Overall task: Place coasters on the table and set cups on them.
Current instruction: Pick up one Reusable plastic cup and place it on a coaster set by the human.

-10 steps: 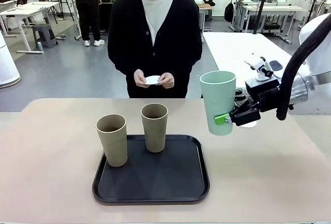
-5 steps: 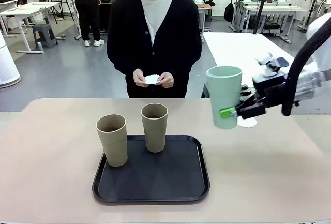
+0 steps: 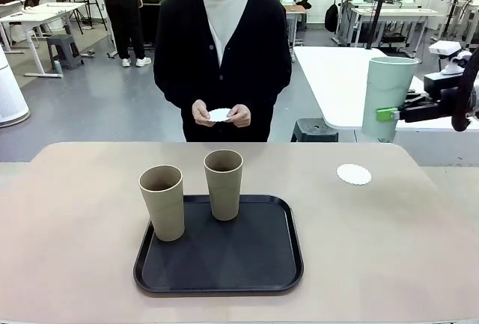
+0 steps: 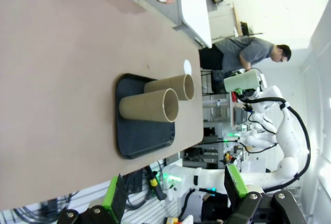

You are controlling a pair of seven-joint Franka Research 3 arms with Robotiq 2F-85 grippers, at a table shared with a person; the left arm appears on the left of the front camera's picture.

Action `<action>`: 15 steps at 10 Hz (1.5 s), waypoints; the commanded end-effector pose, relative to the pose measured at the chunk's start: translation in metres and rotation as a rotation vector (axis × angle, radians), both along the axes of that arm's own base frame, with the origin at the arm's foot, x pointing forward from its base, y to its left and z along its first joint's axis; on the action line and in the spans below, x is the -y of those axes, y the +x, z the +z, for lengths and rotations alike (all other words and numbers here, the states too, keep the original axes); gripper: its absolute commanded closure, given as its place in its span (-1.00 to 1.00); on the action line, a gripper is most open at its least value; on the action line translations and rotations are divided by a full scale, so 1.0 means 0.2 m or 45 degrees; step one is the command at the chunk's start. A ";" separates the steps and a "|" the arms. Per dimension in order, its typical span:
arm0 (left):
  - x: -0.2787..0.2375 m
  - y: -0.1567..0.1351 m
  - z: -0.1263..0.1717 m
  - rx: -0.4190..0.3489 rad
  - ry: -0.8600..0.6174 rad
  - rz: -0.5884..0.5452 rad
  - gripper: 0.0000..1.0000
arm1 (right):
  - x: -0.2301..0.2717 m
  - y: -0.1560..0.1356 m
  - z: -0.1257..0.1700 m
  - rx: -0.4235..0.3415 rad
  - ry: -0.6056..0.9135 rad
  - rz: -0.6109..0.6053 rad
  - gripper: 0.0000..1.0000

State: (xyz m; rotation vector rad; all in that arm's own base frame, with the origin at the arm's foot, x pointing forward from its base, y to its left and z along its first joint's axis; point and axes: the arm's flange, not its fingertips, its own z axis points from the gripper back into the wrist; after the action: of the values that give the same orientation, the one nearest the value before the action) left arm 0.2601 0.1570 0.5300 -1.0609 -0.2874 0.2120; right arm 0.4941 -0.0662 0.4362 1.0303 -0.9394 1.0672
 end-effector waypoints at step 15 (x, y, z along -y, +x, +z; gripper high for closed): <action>-0.01 -0.01 0.01 0.015 -0.014 -0.008 -1.00 | 0.12 0.50 -0.46 0.206 0.057 0.178 -0.63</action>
State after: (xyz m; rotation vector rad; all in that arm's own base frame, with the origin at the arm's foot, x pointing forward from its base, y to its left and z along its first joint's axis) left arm 0.2600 0.1572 0.5300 -1.0608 -0.2876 0.2125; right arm 0.5776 -0.0821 0.3406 1.0546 -0.9963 1.2477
